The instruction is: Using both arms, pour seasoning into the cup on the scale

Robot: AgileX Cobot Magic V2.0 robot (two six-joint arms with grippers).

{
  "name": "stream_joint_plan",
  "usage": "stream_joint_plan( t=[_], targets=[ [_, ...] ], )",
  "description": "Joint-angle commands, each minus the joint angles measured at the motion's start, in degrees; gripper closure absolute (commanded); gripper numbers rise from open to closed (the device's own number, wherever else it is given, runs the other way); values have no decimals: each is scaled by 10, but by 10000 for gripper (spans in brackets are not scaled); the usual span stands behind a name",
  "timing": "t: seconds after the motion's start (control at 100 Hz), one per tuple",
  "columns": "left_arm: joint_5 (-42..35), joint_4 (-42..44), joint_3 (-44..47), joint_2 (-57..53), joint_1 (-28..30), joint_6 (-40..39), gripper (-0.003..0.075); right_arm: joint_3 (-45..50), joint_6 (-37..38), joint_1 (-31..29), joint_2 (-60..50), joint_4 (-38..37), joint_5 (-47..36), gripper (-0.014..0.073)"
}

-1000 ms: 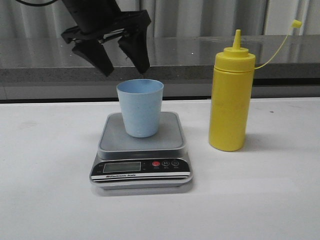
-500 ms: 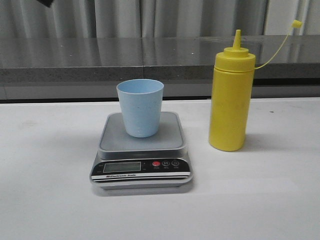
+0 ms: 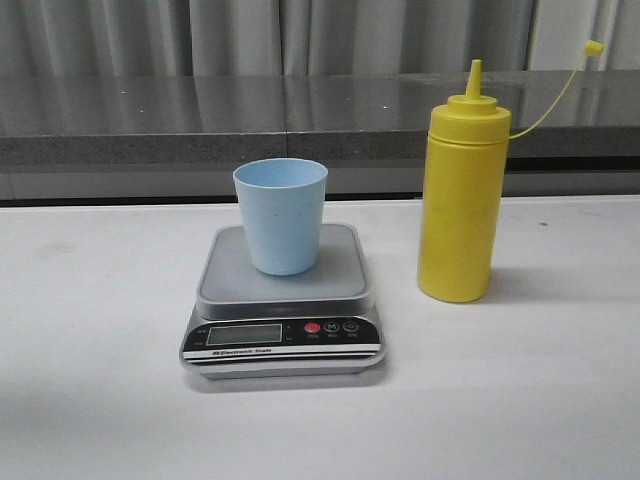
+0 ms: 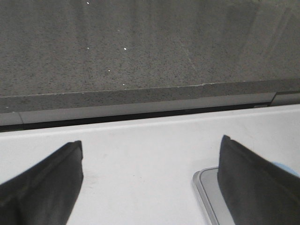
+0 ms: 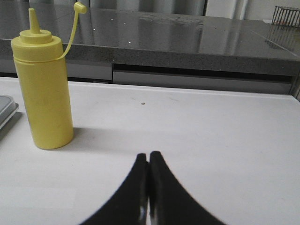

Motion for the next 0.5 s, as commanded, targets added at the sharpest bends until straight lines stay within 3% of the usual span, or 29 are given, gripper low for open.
stream_joint_plan(
  t=[0.0, 0.29, 0.49],
  targets=[
    [-88, -8, 52, -66, 0, -1, 153, -13, 0, -2, -12, -3, -45, 660],
    [-111, -8, 213, -251, 0, -1, 153, -13, 0, -2, -12, -3, -45, 660],
    [-63, -8, 262, -356, 0, -1, 153, -13, 0, -2, -12, -3, -45, 660]
  ],
)
